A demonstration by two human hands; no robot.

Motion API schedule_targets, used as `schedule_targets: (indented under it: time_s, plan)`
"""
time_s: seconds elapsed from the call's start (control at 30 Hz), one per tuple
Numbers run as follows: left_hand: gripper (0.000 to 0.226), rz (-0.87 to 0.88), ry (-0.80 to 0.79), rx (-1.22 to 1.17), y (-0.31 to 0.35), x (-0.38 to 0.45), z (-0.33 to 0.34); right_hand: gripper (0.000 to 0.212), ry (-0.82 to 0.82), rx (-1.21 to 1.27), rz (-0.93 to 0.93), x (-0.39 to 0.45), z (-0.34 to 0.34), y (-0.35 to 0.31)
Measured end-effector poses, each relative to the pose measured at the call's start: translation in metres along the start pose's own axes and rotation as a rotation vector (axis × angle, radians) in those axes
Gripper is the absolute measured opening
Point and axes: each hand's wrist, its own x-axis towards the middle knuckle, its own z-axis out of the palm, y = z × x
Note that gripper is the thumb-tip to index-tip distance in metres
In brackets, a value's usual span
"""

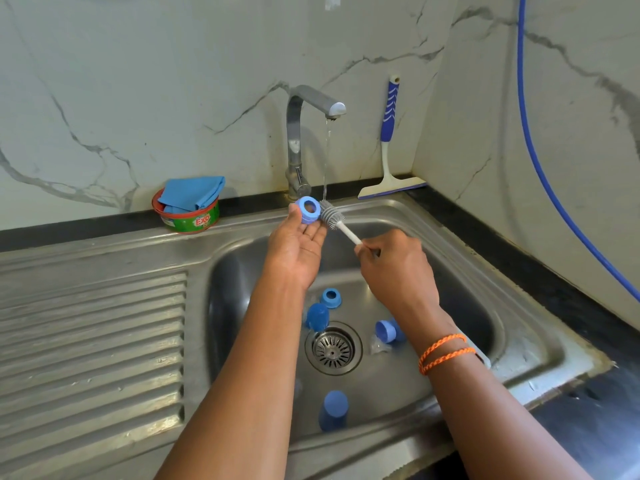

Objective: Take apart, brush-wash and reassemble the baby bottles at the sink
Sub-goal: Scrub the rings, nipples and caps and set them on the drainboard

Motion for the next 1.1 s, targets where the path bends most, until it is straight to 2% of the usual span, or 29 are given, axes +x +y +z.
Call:
schedule_targets:
  time_s: [0.13, 0.27, 0.43, 0.57, 0.73, 1.0, 1.1]
  plan:
    - [0.034, 0.027, 0.023, -0.235, 0.002, 0.000, 0.000, 0.031, -0.031, 0.031, -0.037, -0.006, 0.006, -0.006]
    - [0.033, 0.068, 0.068, -0.311, 0.010, 0.005, -0.005, 0.026, -0.075, 0.059, -0.080, -0.014, 0.009, -0.014]
    - [0.031, 0.078, 0.091, -0.274, 0.009, 0.005, -0.008, 0.033, -0.038, 0.043, -0.119, -0.023, 0.014, -0.027]
    - [0.041, 0.034, 0.043, -0.152, -0.002, 0.000, -0.005, 0.034, 0.041, 0.046, -0.089, -0.019, 0.013, -0.024]
    - [0.040, -0.066, -0.068, 0.072, -0.010, -0.001, -0.004, 0.037, 0.142, 0.123, -0.002, -0.010, 0.014, -0.017]
    - [0.045, -0.026, -0.018, -0.077, -0.009, 0.009, -0.006, 0.034, -0.018, 0.120, -0.053, -0.011, 0.011, -0.018]
    - [0.043, -0.034, -0.001, -0.049, -0.010, 0.010, -0.004, 0.029, 0.000, 0.028, -0.024, -0.013, 0.005, -0.017]
